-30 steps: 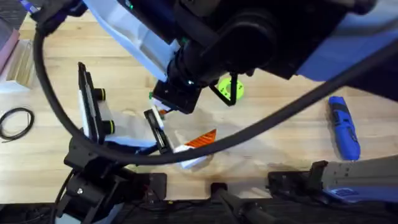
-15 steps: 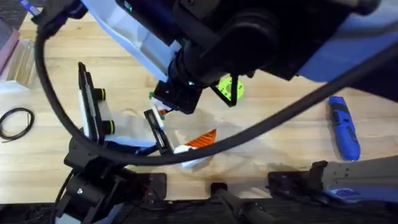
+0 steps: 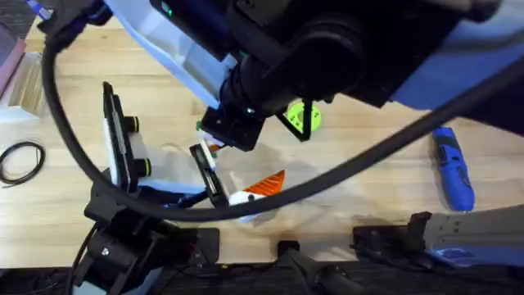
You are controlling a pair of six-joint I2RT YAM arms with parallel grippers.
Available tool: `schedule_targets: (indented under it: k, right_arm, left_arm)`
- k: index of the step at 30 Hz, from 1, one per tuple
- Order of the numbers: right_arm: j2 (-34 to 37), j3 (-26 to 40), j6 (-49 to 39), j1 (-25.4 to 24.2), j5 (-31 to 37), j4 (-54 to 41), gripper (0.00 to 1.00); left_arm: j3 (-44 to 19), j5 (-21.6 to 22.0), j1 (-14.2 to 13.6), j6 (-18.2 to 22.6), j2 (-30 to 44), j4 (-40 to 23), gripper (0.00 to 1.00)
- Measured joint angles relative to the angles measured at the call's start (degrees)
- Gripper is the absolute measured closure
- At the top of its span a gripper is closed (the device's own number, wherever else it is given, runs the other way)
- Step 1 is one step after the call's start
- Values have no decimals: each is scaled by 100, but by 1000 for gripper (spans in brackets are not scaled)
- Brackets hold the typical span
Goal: Pick up the gripper from the table and insert it into the empty holder that is missing its gripper. Then pick up a screw, insert it into the mounting hole, and use the screwdriver to tighten it. Finally, clean up the table by picking up the vegetable and placing it into the bucket.
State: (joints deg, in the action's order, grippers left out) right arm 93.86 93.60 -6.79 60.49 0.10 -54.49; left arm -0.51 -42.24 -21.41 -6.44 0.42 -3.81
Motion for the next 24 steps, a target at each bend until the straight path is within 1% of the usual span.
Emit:
schedule_targets:
  k: [12, 18, 24]
  right_arm:
    - [2, 22, 39, -2, -11, -21, 995]
    - [-114, 278, 39, -2, 4, -69, 995]
    - [-269, 396, 39, -2, 8, -239, 995]
  left_arm:
    - [0, 0, 0, 0, 1, 0, 15]
    - [0, 0, 0, 0, -1, 0, 15]
    - [0, -2, 0, 2, 1, 0, 15]
